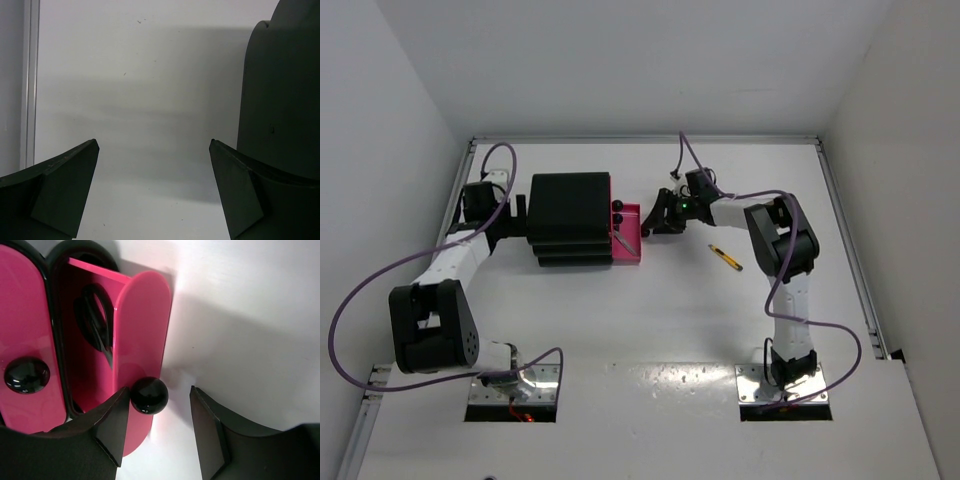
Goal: Sort the tools into containers
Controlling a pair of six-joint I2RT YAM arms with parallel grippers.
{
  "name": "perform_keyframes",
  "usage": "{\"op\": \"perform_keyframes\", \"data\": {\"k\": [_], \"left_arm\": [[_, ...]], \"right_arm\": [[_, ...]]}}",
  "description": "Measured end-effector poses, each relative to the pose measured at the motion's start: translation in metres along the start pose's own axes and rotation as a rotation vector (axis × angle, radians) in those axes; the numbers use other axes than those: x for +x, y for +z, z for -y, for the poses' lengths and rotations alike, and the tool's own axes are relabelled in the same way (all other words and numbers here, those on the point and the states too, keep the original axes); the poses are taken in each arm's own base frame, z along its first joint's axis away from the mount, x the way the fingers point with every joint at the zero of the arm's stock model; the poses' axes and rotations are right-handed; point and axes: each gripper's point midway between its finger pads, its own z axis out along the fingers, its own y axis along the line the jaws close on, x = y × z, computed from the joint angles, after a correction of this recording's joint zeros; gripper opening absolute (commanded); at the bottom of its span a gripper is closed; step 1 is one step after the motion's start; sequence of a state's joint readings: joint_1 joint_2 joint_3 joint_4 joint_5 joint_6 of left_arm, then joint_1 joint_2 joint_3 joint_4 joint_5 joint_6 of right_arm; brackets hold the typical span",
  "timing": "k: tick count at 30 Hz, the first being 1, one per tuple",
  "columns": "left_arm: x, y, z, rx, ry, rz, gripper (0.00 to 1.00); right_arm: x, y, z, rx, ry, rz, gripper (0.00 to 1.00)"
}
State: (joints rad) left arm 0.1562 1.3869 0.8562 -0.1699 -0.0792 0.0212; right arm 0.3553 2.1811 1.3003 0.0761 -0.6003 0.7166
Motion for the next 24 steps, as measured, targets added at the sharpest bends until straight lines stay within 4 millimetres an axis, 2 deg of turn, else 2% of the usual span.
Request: {"op": "perform_keyframes", "data": {"k": [7, 24], "left_arm": [[0.016, 0.003, 0.007, 0.032, 0.002, -0.03, 1.0], [0.018, 0.009, 0.016, 0.086, -0.003, -0.026, 1.0]], "right_arm": [[0.007, 0.012, -0.014, -0.079, 0.038, -0.021, 0.52], [0.023, 0.039, -0.044, -0.263, 0.139, -0.089, 0.52]]}}
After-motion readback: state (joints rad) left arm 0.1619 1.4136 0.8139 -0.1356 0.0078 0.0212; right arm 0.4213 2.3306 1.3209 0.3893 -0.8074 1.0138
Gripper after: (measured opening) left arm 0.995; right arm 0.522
